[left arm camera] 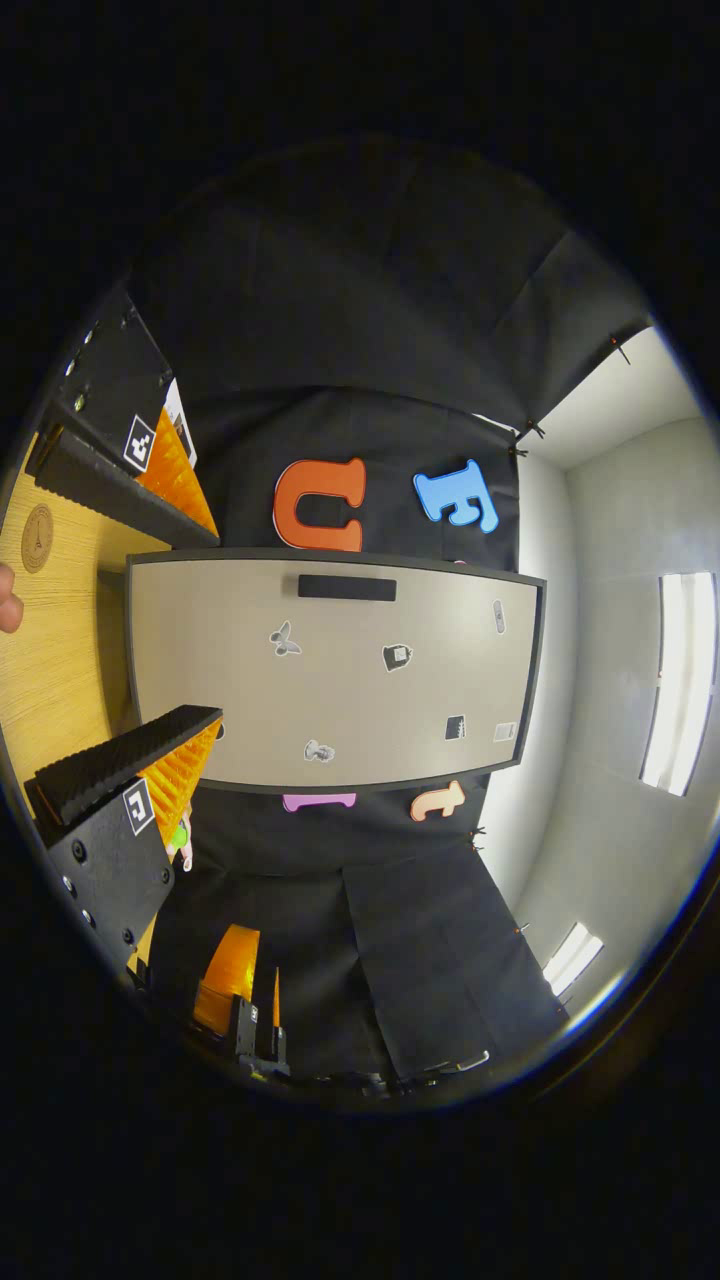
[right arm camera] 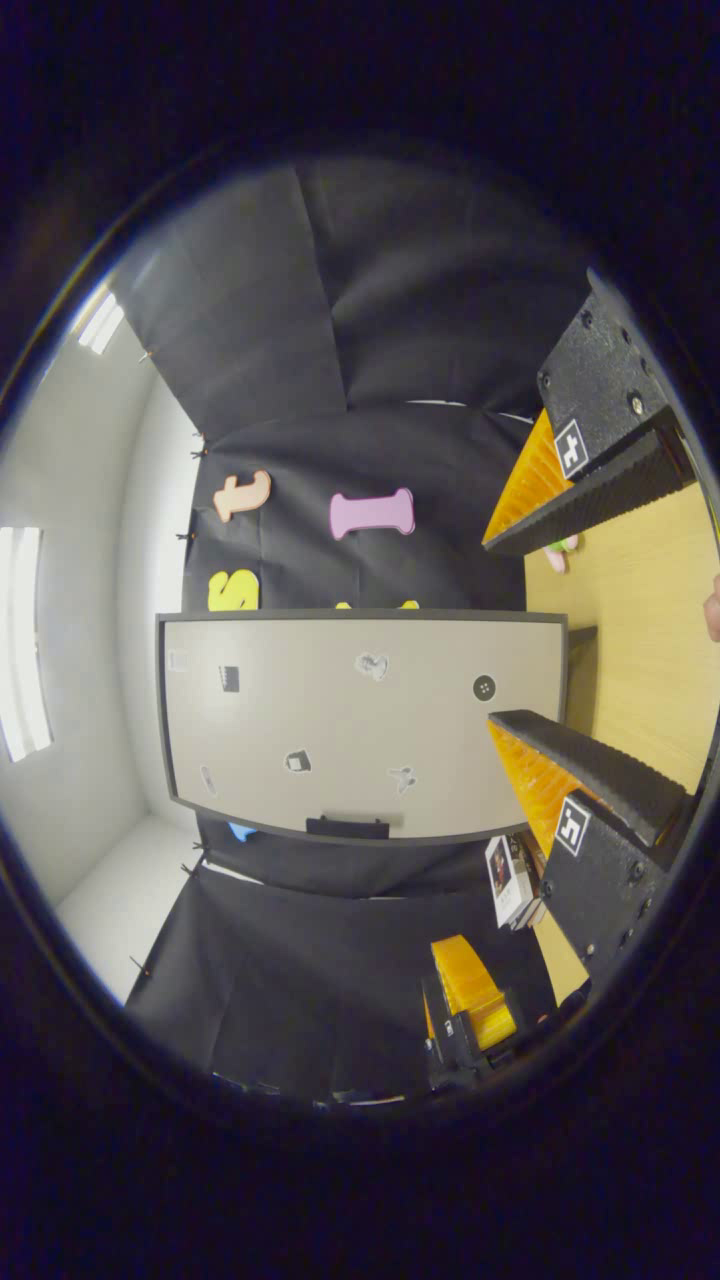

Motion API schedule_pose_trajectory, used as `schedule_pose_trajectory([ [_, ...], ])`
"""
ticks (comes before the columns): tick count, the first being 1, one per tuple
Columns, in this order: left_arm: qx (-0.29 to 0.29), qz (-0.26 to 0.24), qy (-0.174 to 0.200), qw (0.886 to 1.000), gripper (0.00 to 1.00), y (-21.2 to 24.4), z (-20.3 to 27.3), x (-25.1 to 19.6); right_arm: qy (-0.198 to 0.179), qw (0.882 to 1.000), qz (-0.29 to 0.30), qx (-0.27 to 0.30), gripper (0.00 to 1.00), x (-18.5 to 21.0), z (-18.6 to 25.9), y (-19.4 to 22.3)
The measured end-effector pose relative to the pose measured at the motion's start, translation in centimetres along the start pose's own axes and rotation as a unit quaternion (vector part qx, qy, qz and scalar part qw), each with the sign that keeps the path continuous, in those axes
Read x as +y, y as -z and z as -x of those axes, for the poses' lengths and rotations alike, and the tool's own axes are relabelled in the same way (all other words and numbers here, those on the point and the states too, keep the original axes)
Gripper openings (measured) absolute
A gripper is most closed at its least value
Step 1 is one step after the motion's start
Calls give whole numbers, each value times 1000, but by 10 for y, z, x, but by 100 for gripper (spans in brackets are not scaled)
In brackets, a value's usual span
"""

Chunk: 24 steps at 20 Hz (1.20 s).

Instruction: Open the cabinet door with the right hand, grasp the bottle in the cabinet with the left hand and place it on the coaster, then close the cabinet door with the right hand.

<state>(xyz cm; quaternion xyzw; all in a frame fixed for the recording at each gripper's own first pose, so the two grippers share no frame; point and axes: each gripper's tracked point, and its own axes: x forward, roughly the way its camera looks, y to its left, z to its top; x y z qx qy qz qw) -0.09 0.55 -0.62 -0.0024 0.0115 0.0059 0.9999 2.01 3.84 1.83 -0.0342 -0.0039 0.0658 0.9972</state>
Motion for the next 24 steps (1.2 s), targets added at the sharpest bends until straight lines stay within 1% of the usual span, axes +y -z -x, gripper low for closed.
schedule_pose_trajectory([
  [5,5,-1,3,1000,95,4,5,-4,-51,999,-7,-3,100,24,-36,-26],
  [9,6,-2,2,1000,95,4,10,-6,-93,996,-7,-14,100,55,-72,-49],
  [11,8,0,4,1000,95,6,13,-8,-116,993,-17,-12,100,77,-91,-51],
  [18,16,-4,-1,1000,95,11,21,-4,-182,983,-17,1,100,159,-160,-62],
  [20,16,-6,-4,1000,95,12,22,1,-195,981,-17,3,100,180,-178,-67],
  [24,11,-13,-10,1000,95,10,22,10,-200,980,-14,5,100,214,-217,-78],
])
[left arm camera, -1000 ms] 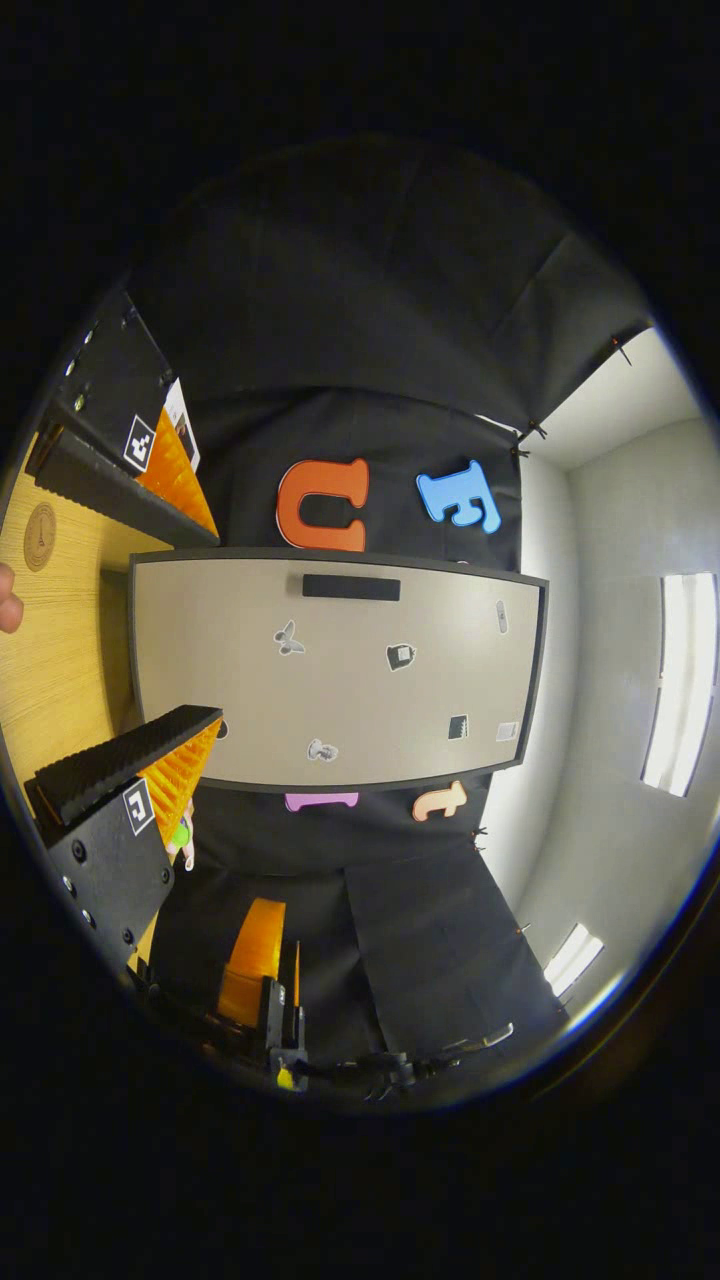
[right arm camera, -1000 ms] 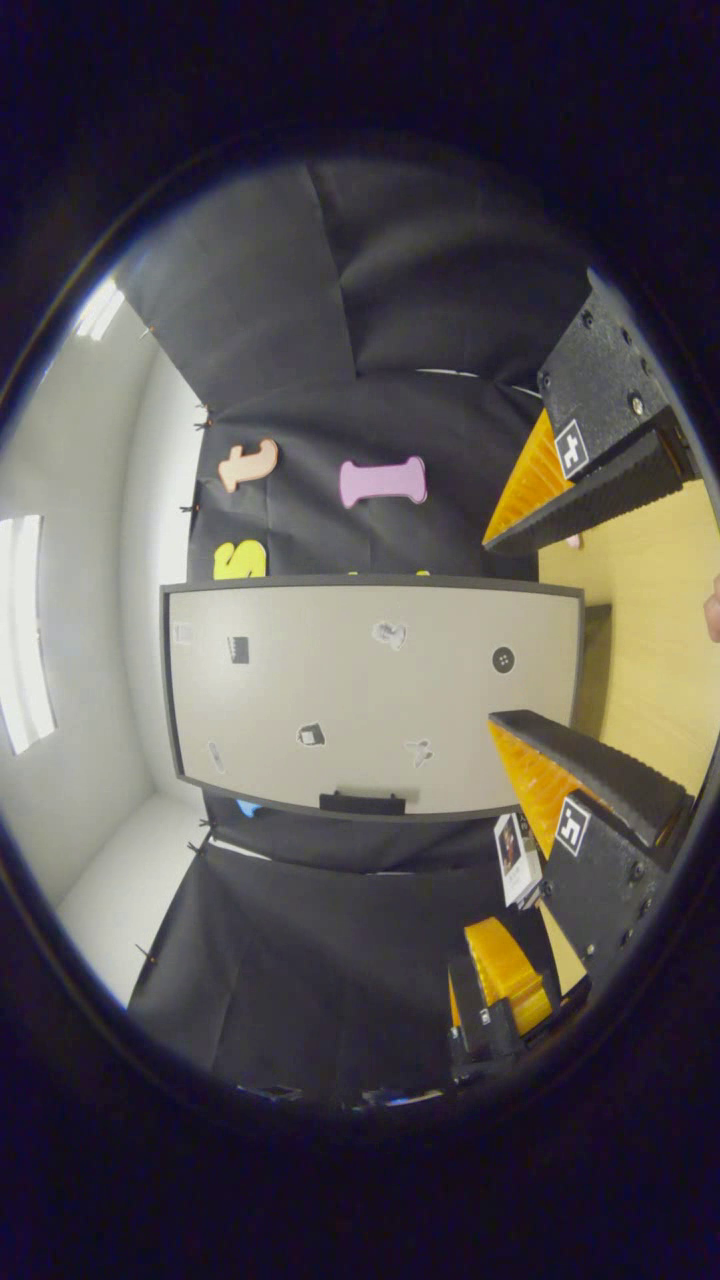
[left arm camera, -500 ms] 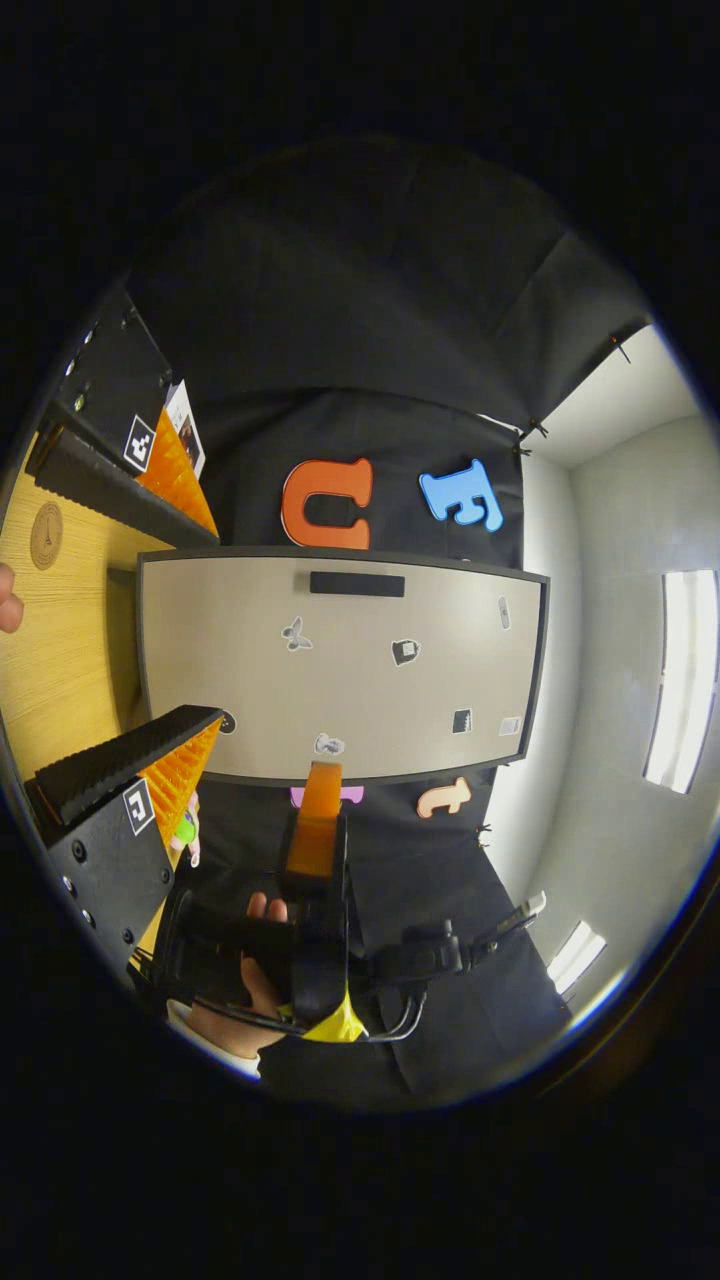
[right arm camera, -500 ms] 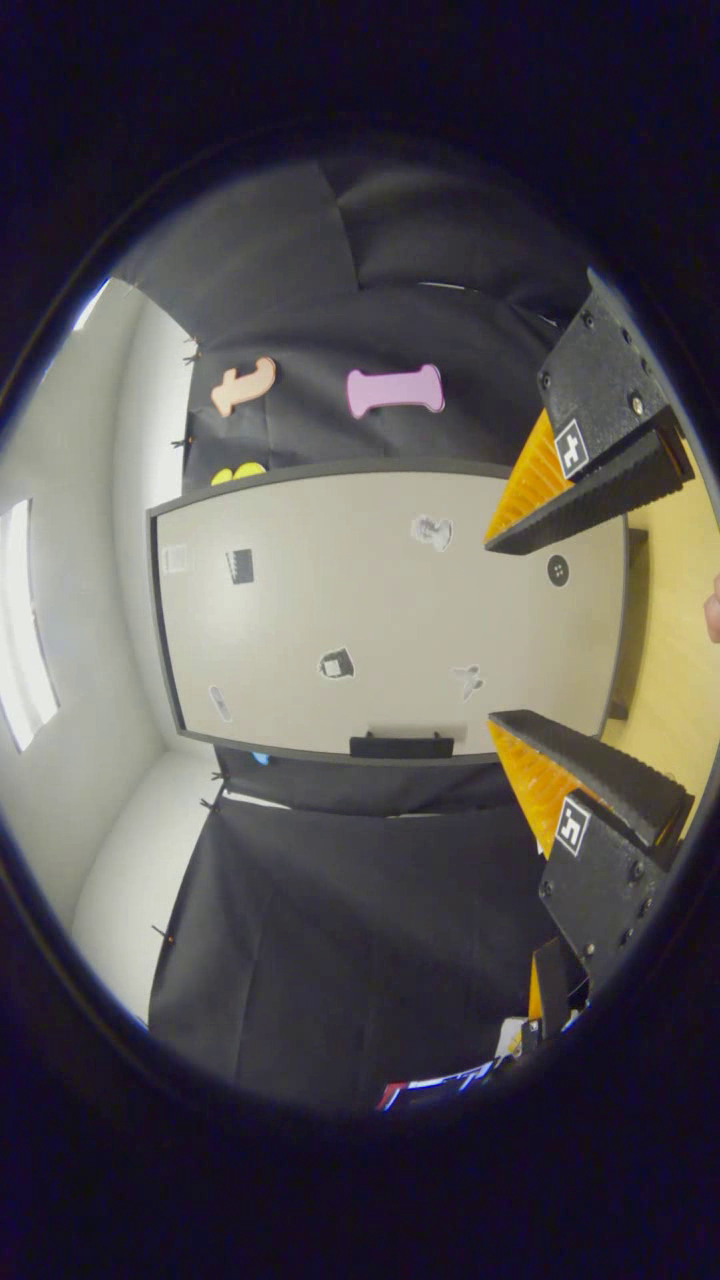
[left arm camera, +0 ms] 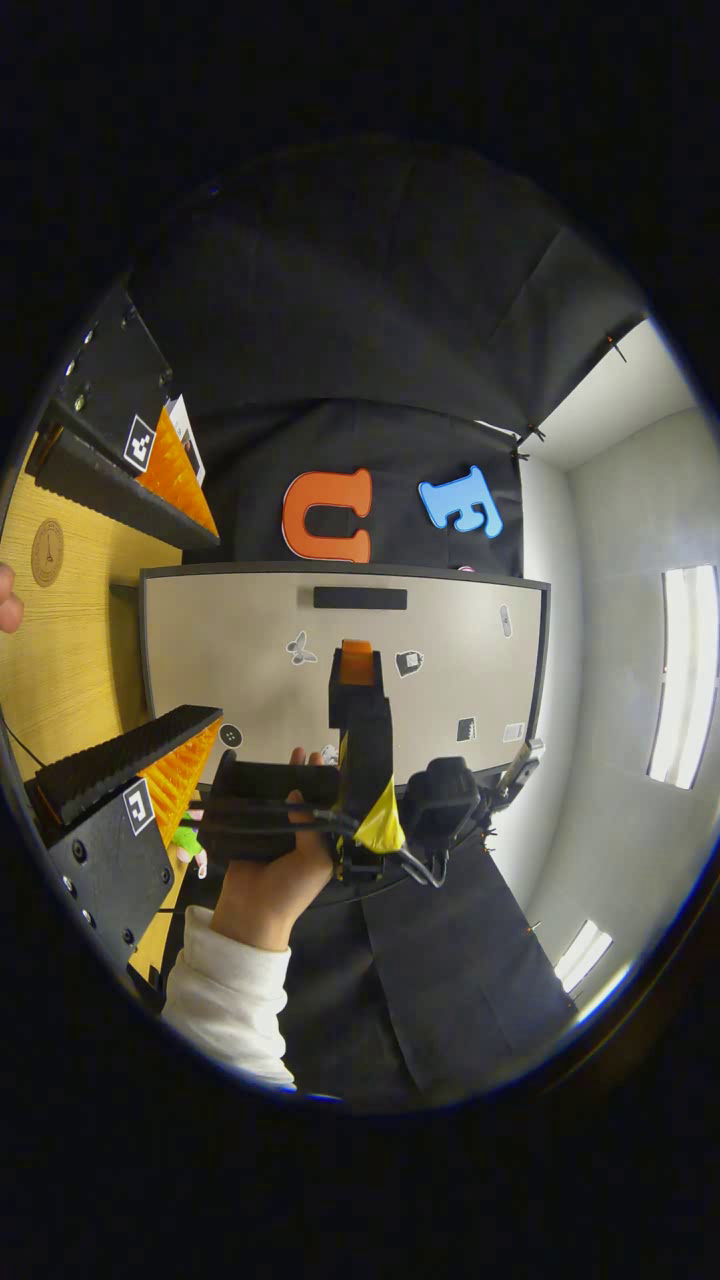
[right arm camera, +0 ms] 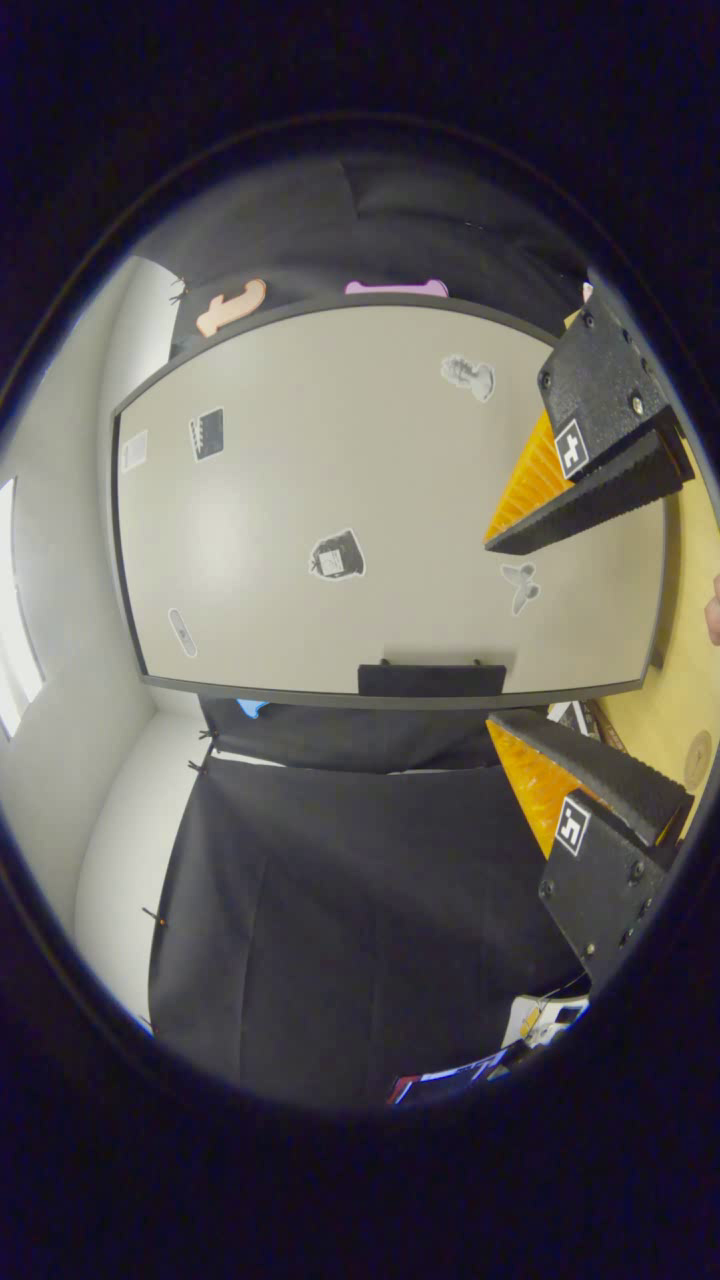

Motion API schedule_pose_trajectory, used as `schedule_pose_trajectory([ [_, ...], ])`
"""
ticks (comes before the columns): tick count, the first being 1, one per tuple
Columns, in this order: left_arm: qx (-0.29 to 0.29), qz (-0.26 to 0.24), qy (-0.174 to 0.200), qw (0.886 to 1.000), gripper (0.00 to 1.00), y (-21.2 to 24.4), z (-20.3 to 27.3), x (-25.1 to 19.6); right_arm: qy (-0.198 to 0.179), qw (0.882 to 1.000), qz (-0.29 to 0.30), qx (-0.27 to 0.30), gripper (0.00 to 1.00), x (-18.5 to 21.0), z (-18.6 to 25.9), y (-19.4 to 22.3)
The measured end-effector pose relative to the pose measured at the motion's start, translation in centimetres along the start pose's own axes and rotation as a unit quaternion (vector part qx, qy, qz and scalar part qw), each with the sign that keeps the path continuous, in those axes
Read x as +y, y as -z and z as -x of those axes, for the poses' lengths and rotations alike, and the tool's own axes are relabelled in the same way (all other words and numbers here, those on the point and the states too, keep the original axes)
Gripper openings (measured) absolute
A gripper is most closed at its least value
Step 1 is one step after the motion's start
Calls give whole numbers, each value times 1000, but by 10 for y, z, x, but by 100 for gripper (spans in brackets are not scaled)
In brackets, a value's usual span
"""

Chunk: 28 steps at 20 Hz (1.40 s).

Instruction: Open the cabinet door with the right hand, grasp the bottle in the cabinet with the left hand and place it on the coaster, then close the cabinet door with the right hand.

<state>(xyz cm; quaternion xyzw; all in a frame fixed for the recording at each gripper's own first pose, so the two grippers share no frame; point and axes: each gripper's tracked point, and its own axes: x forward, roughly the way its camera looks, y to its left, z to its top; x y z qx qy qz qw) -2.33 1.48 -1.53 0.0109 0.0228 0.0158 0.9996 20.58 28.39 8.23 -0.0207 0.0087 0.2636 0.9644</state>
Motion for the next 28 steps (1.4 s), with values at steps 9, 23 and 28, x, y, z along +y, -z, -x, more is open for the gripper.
schedule_pose_trajectory([
  [9,-5,6,-7,1000,95,-3,-2,11,17,999,9,35,100,20,-80,4],
  [23,0,5,-31,1000,95,2,-4,35,28,998,16,47,60,30,-119,17],
  [28,-1,4,-40,999,95,0,-3,44,24,999,10,47,31,32,-122,19],
])
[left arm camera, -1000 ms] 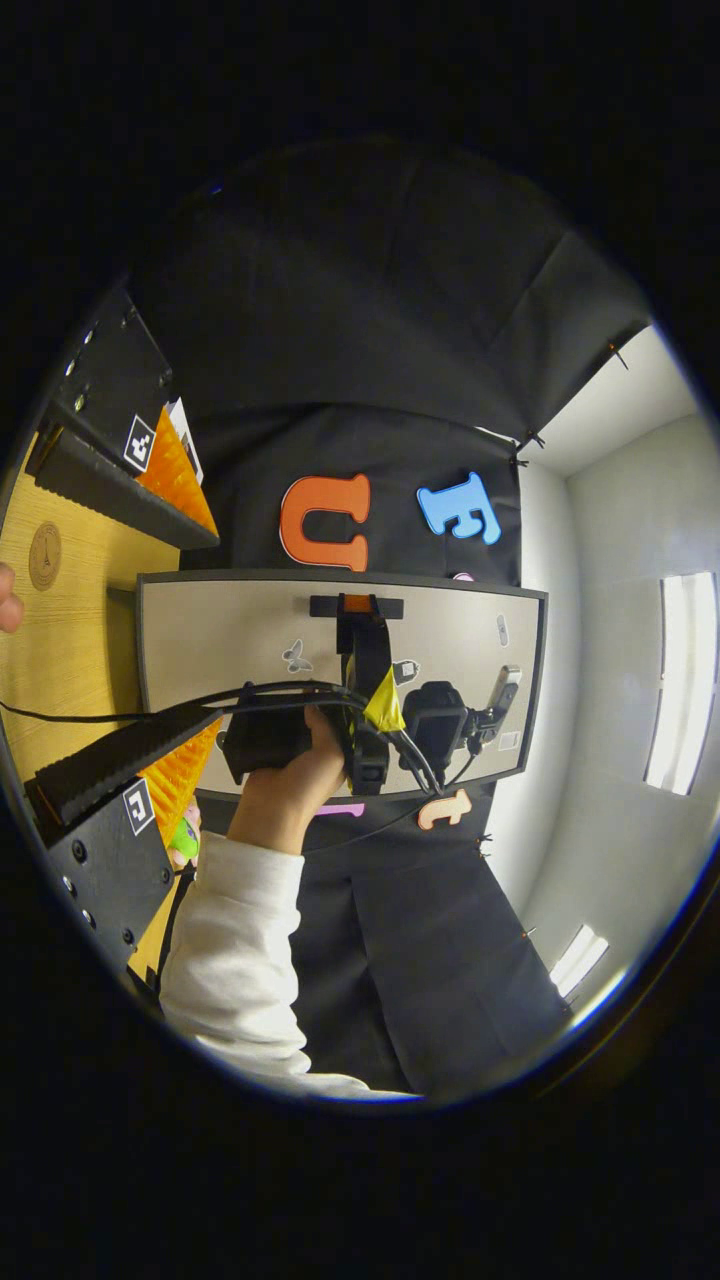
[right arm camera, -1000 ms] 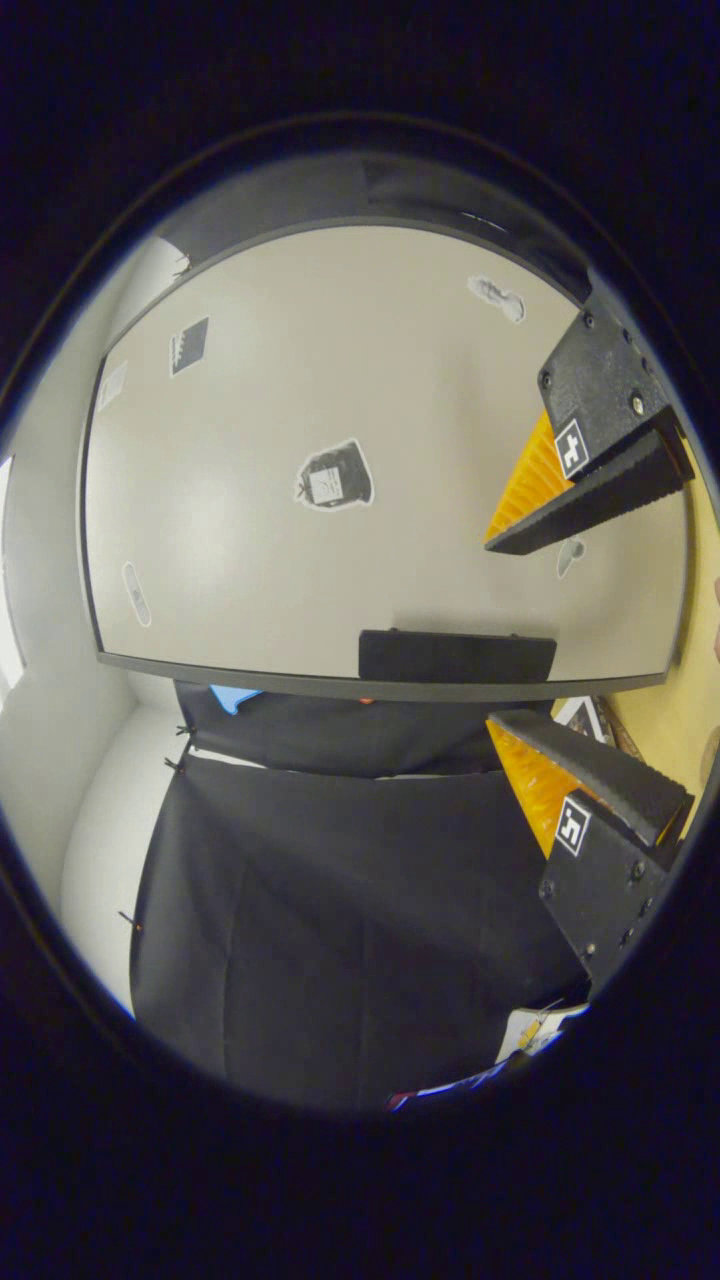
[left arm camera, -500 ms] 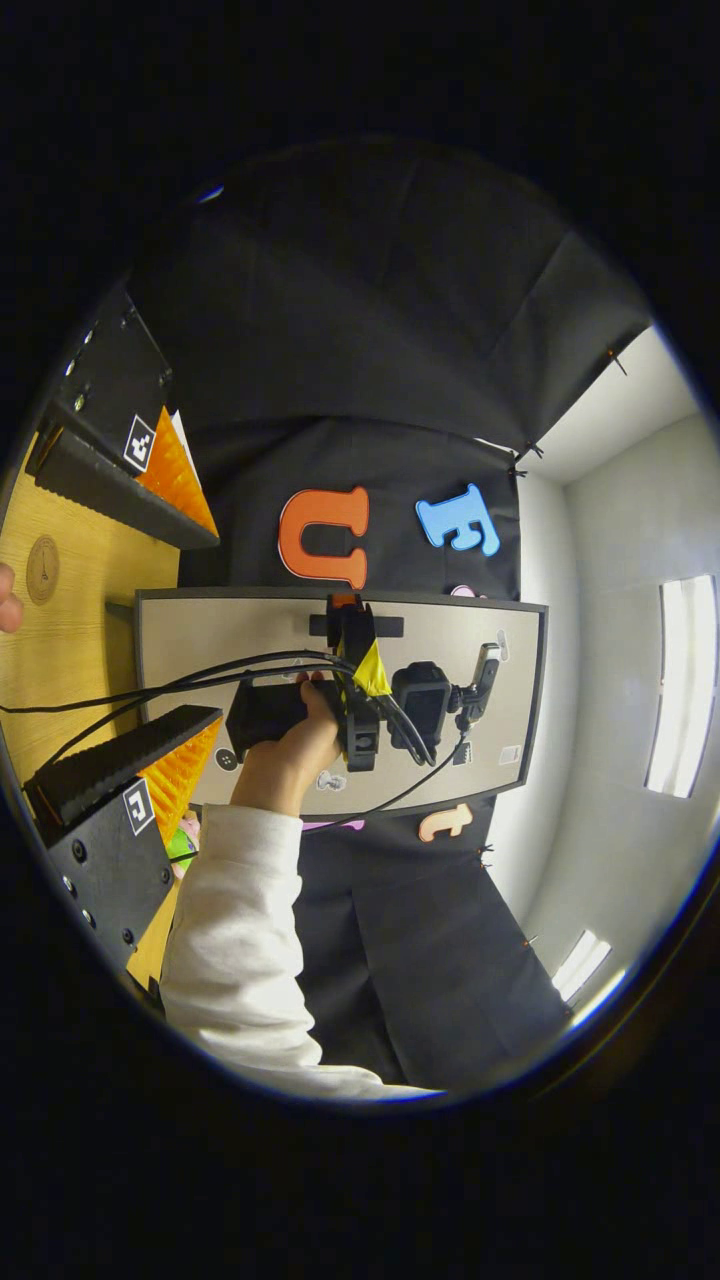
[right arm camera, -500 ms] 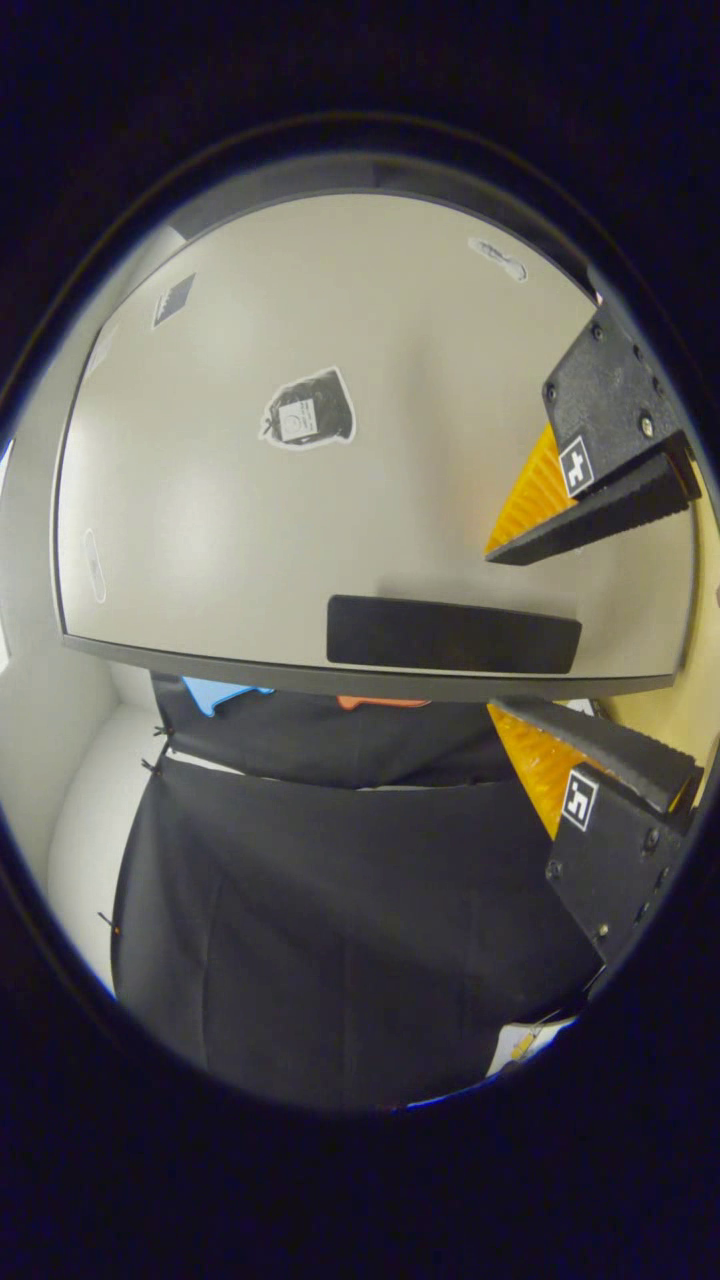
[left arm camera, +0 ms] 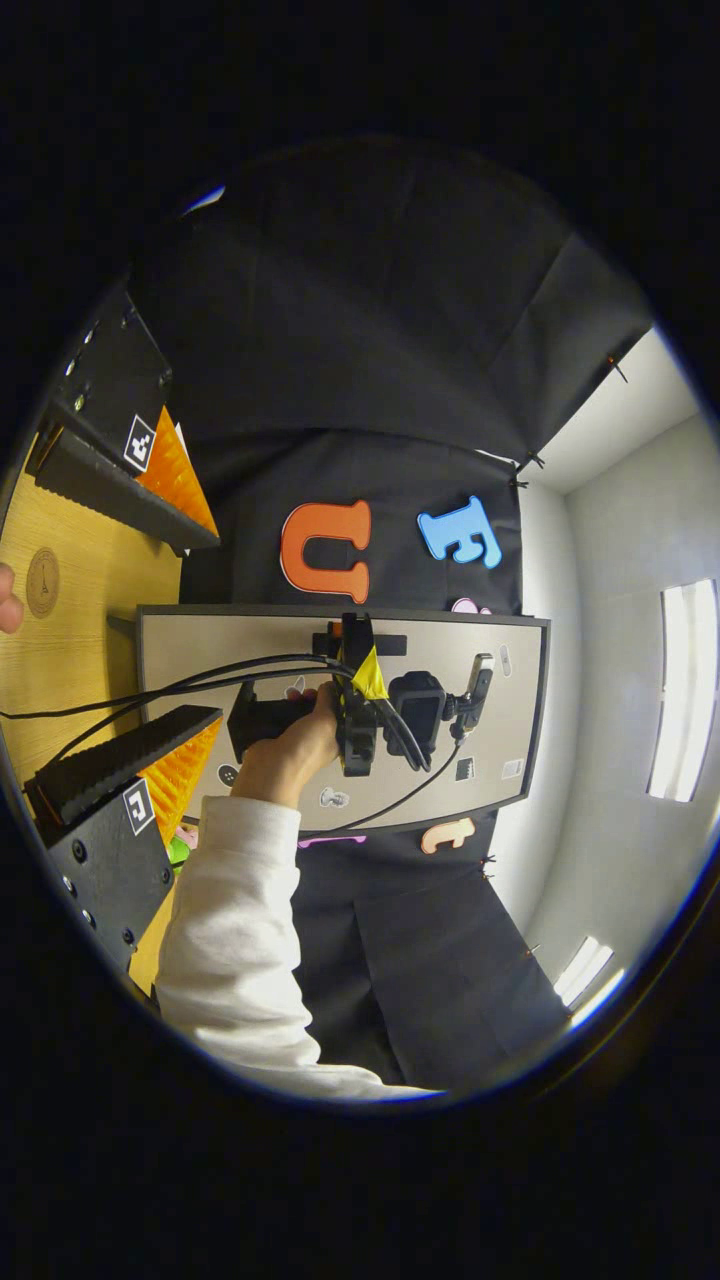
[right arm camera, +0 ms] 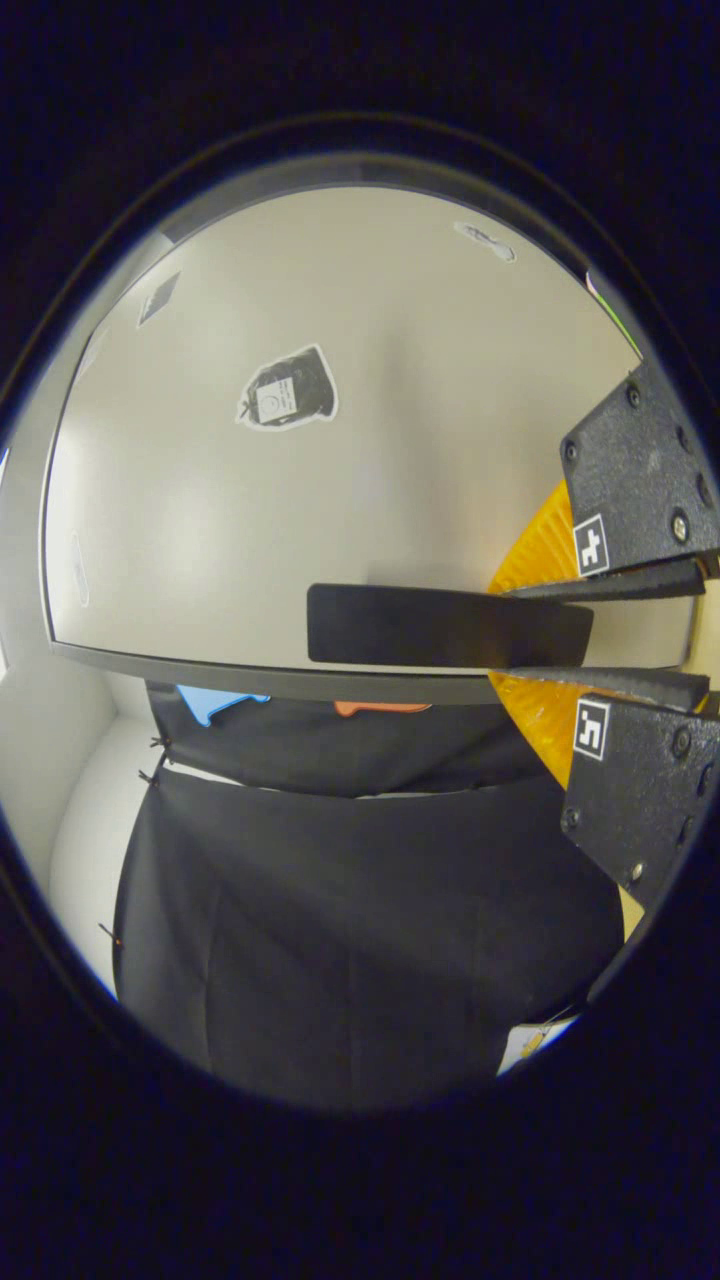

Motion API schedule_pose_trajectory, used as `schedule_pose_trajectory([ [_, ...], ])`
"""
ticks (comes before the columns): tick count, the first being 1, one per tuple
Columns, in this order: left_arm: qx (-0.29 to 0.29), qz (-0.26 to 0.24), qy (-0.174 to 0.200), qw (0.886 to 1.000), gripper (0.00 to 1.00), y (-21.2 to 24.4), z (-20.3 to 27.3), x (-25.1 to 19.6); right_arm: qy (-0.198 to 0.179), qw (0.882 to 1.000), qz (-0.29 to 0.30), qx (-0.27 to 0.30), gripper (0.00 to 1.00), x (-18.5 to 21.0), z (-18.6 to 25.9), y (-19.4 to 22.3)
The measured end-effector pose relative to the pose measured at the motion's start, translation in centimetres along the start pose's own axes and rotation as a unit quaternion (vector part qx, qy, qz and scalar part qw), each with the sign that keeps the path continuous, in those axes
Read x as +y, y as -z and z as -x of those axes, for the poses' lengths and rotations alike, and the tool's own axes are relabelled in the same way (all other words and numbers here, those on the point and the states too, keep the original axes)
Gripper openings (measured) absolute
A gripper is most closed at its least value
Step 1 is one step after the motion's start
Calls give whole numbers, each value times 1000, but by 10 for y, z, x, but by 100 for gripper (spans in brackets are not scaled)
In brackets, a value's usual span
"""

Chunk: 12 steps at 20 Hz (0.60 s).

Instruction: Open the cabinet door with the right hand, grasp the bottle in the cabinet with the left hand and place it on the coaster, then close the cabinet door with the right hand.

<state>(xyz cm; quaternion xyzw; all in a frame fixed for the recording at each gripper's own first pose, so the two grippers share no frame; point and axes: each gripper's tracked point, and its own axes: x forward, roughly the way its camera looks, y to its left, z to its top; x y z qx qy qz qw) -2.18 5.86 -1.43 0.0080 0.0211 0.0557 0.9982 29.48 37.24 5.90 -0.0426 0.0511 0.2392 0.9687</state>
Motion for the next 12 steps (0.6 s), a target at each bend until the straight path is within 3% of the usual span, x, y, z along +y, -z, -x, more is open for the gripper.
schedule_pose_trajectory([
  [3,4,4,-2,1000,95,3,-1,4,2,1000,8,5,18,-1,1,1],
  [12,4,5,-1,1000,95,1,2,7,-21,1000,5,1,17,4,17,0],
])
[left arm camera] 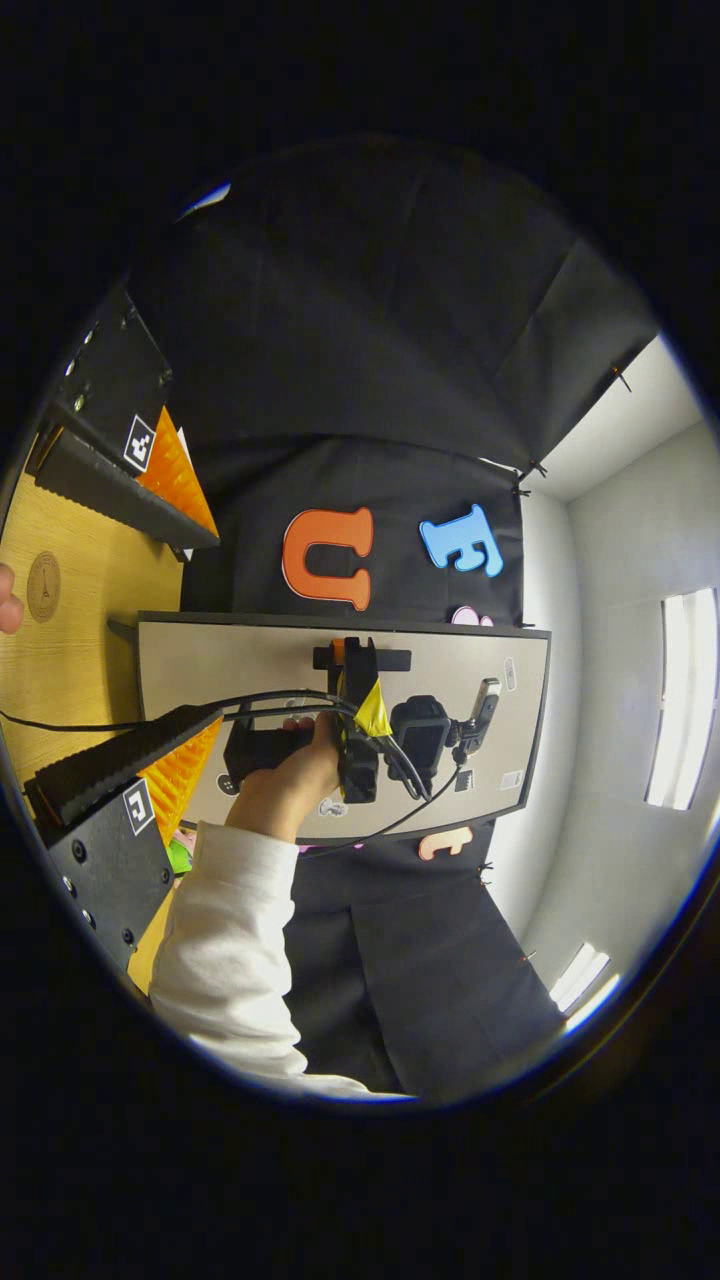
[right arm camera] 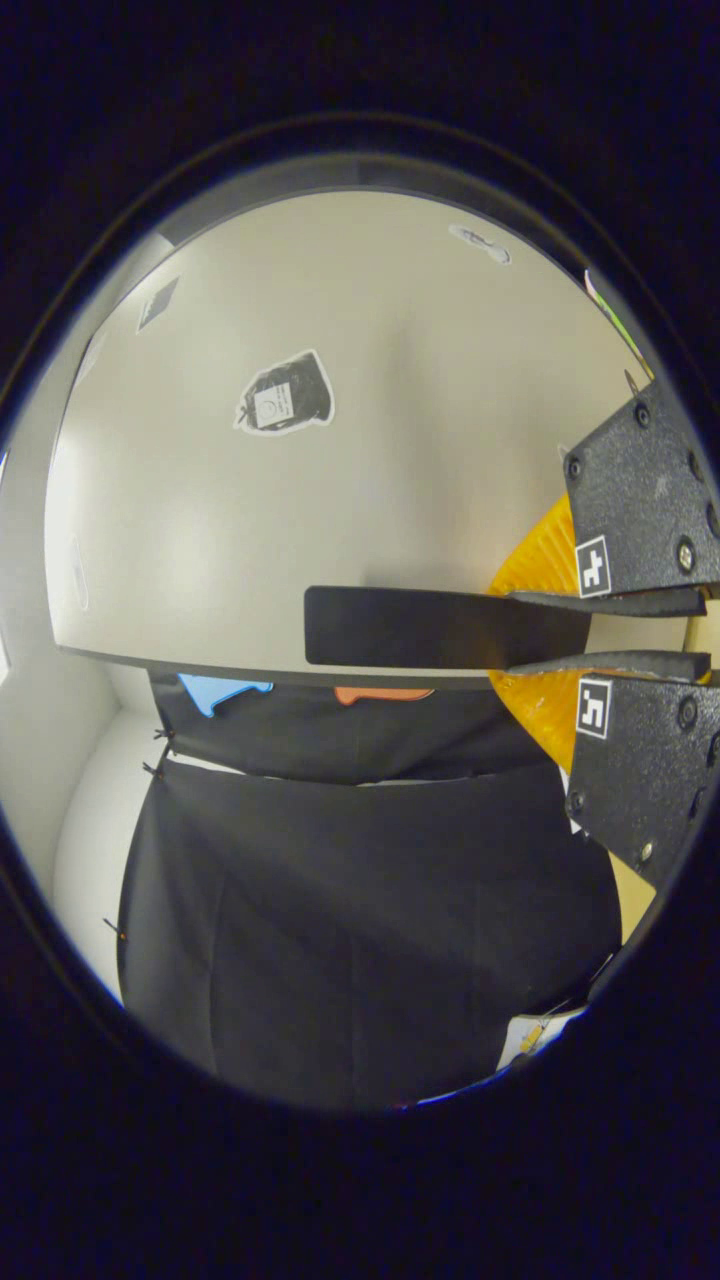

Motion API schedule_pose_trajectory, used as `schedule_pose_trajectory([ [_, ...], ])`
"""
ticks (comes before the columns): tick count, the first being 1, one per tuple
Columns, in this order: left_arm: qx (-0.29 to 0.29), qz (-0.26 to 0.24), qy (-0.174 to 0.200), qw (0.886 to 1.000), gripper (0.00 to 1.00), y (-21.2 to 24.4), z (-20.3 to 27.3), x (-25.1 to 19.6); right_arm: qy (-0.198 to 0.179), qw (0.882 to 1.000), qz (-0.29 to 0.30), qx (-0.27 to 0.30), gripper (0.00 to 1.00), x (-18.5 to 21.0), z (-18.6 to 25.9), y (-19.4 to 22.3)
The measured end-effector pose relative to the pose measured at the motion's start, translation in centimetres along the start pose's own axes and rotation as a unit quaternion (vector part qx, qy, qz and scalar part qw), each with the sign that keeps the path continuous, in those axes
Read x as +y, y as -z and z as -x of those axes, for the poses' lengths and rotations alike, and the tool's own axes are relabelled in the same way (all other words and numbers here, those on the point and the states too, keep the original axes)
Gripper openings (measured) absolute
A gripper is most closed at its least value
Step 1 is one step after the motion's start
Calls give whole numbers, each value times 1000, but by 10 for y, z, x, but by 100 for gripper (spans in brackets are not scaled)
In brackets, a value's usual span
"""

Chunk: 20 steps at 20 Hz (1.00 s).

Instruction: Open the cabinet door with the right hand, grasp the bottle in the cabinet with the left hand and place it on the coaster, then close the cabinet door with the right hand.

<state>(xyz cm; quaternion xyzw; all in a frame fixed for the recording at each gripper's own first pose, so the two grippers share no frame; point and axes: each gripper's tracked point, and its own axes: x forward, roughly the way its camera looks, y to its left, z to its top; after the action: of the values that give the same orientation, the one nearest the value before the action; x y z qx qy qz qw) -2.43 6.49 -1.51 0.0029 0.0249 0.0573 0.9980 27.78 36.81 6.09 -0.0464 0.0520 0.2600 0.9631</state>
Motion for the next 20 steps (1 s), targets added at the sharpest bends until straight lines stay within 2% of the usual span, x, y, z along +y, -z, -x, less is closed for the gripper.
schedule_pose_trajectory([
  [10,-8,3,4,1000,95,-7,5,4,-38,999,-9,-8,15,6,51,-1],
  [20,-17,1,4,1000,95,-13,5,10,-23,1000,-11,0,13,-7,100,0],
])
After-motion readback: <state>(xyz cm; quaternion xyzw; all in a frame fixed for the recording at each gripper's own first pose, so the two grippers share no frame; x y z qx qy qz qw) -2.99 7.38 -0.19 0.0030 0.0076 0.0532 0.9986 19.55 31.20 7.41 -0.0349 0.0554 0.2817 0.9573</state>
